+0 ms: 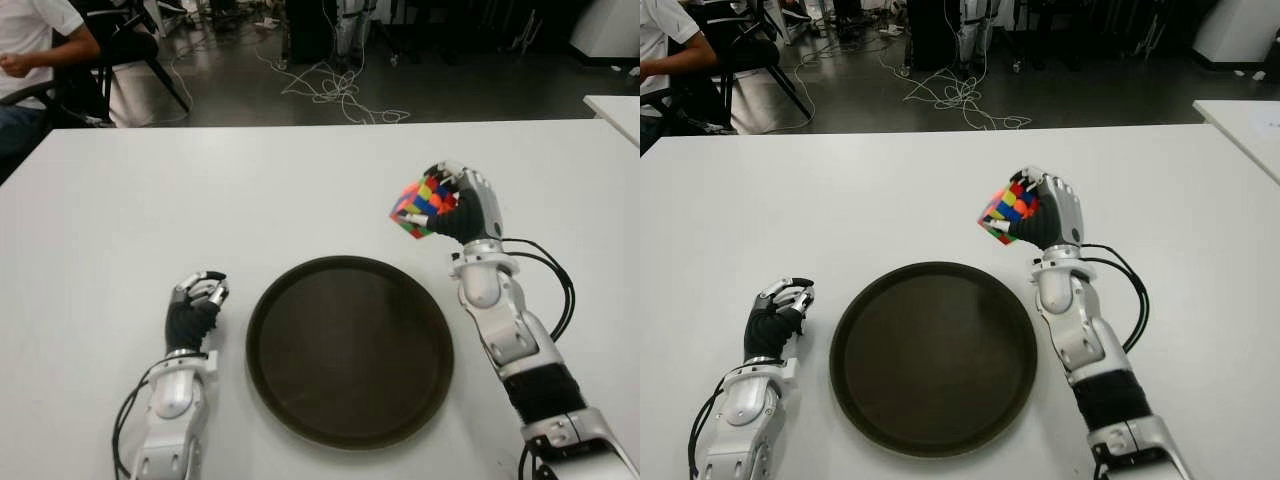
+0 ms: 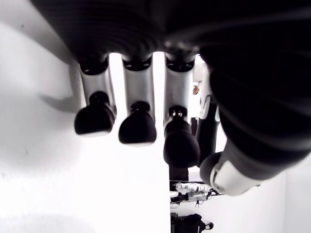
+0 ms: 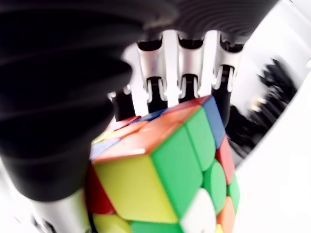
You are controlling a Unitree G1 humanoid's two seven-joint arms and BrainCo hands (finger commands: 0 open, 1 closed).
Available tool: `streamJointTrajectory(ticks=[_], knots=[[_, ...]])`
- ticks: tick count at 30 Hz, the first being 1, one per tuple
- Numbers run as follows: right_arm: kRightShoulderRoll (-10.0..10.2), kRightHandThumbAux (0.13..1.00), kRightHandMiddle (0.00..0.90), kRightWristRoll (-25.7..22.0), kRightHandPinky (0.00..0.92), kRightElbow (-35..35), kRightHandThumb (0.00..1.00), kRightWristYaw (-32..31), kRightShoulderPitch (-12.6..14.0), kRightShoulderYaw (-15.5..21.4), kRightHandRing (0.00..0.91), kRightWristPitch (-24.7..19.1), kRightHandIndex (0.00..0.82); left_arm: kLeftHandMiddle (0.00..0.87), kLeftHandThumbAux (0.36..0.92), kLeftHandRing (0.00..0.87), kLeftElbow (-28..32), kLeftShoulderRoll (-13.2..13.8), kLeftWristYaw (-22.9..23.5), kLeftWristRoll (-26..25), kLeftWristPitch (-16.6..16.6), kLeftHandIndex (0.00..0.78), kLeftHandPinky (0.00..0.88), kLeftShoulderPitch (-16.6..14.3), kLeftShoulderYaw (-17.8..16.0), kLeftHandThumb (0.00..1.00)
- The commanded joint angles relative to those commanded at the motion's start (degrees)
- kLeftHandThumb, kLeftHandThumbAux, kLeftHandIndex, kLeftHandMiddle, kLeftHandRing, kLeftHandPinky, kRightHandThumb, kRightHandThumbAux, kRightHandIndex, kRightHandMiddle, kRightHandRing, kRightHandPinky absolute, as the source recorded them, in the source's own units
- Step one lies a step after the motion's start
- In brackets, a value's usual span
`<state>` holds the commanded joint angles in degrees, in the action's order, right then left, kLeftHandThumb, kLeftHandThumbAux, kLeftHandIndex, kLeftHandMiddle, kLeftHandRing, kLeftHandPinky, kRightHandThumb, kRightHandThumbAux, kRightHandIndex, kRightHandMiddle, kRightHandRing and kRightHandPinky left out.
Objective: Pick up the Rubik's Cube and put it in the plate
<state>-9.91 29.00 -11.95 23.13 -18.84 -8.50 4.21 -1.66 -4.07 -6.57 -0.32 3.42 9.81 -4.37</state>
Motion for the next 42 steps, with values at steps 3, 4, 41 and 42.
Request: streamJointTrajectory(ticks=[3,4,41,42], knots=[[0.2,0.847,0.815,0.3,0.828,0.7,0.195,1.9,0.4,0.1,0.833,2.8,0.675,0.816,0.705,0.823,0.0,-0.1,-0.2,0.1,-0.1,0.443,0.816,0.0,0.0,0.709],[0.3,0.842,0.817,0.3,0.829,1.1,0.207,2.1,0.6,0.2,0.835,3.4,0.673,0.818,0.705,0.826,0.0,-0.1,-0.2,0.1,-0.1,0.443,0.823,-0.1,0.0,0.709],[2.5,0.836,0.819,-0.3,0.829,18.8,0.137,-13.7,9.6,-3.2,0.835,1.1,0.697,0.818,0.705,0.829,-0.6,-0.6,-0.5,-0.7,-0.7,0.444,0.827,-0.3,-0.4,0.710],[1.9,0.837,0.820,0.1,0.830,19.1,0.132,-14.9,9.8,-3.8,0.836,1.1,0.696,0.819,0.705,0.829,-0.5,-0.6,-0.5,-0.7,-0.4,0.444,0.827,-0.4,-0.4,0.710]])
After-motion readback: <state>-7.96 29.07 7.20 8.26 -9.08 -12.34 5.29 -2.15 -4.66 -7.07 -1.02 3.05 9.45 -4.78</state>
